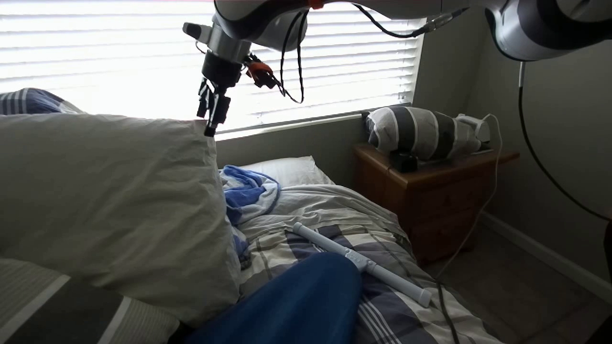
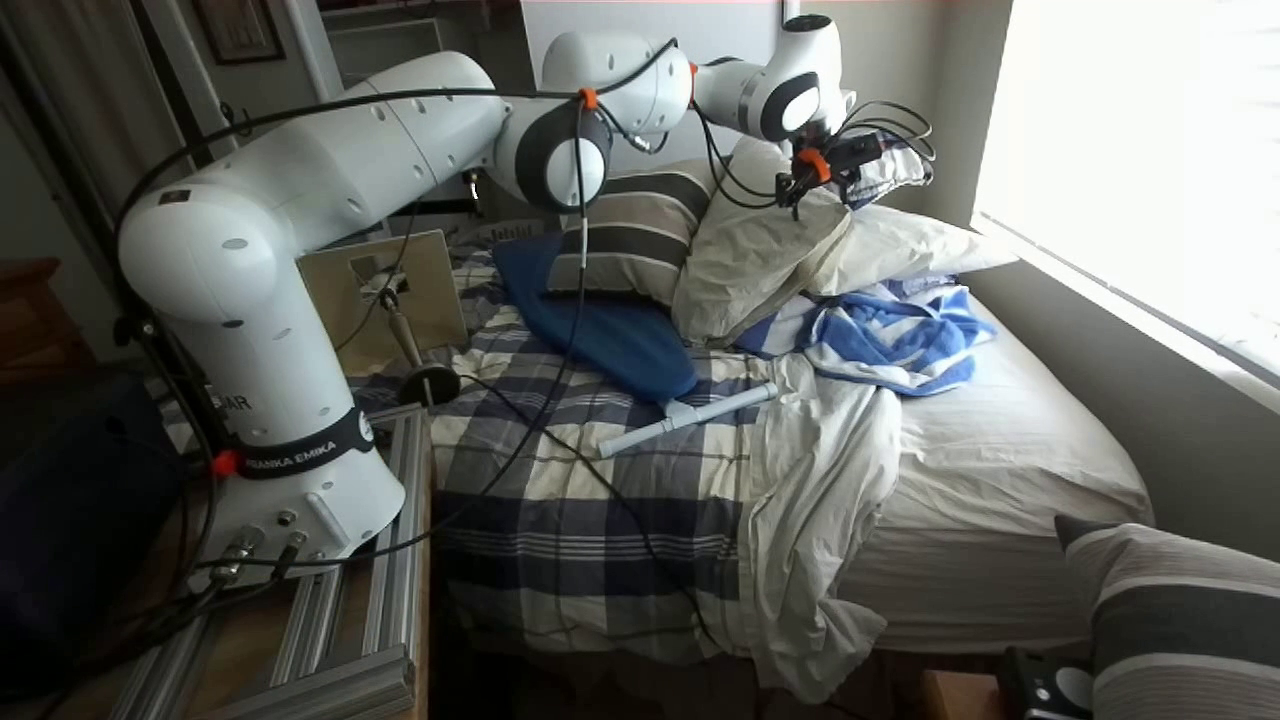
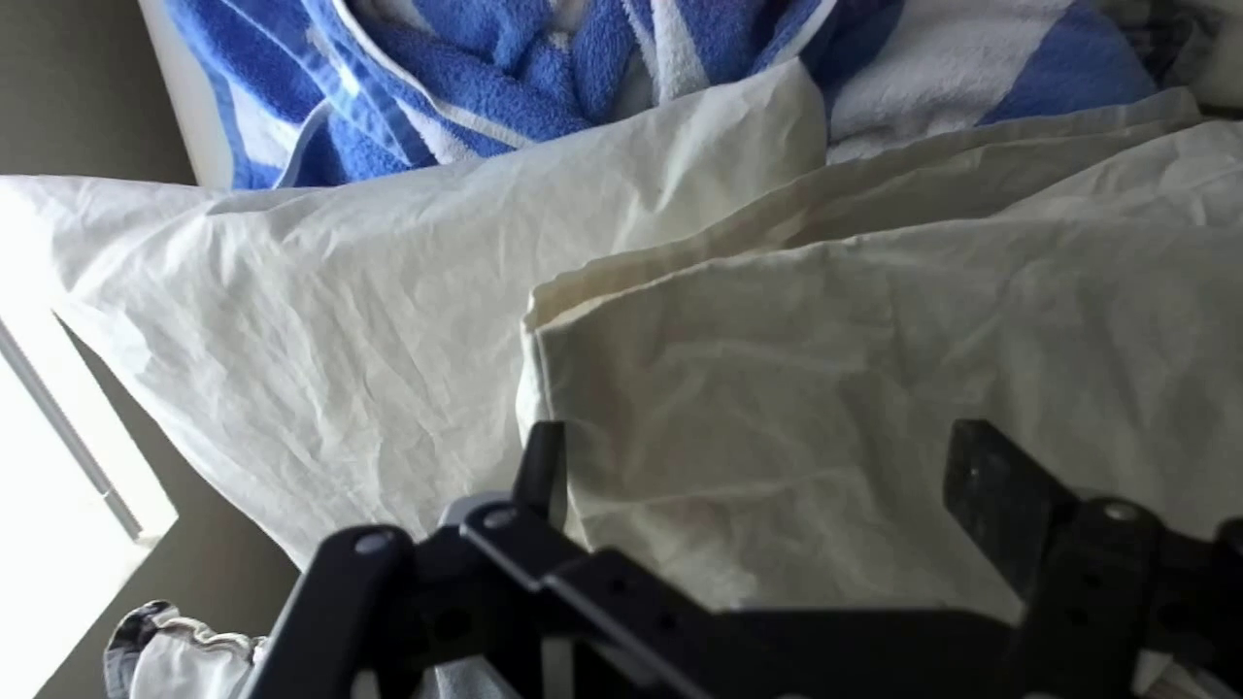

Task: Move the white pillow from the pile of pillows

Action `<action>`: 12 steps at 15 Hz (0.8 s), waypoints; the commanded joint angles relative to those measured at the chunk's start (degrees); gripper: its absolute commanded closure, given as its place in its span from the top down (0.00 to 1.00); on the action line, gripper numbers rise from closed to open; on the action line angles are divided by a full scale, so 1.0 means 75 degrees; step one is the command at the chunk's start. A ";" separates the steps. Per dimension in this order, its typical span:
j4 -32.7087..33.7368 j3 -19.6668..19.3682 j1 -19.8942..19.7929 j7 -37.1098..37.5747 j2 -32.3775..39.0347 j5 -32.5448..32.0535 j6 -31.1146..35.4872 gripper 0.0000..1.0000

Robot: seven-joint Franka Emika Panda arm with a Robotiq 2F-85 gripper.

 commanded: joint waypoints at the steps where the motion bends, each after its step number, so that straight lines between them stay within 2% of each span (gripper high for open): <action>1: 0.0000 -0.0001 0.0000 0.0000 0.0000 0.0000 0.0000 1.00; 3: 0.0000 -0.0002 0.0000 0.0000 0.0000 0.0000 0.0001 1.00; 12: 0.0182 0.0839 -0.0680 0.1031 0.0960 0.1351 0.1898 1.00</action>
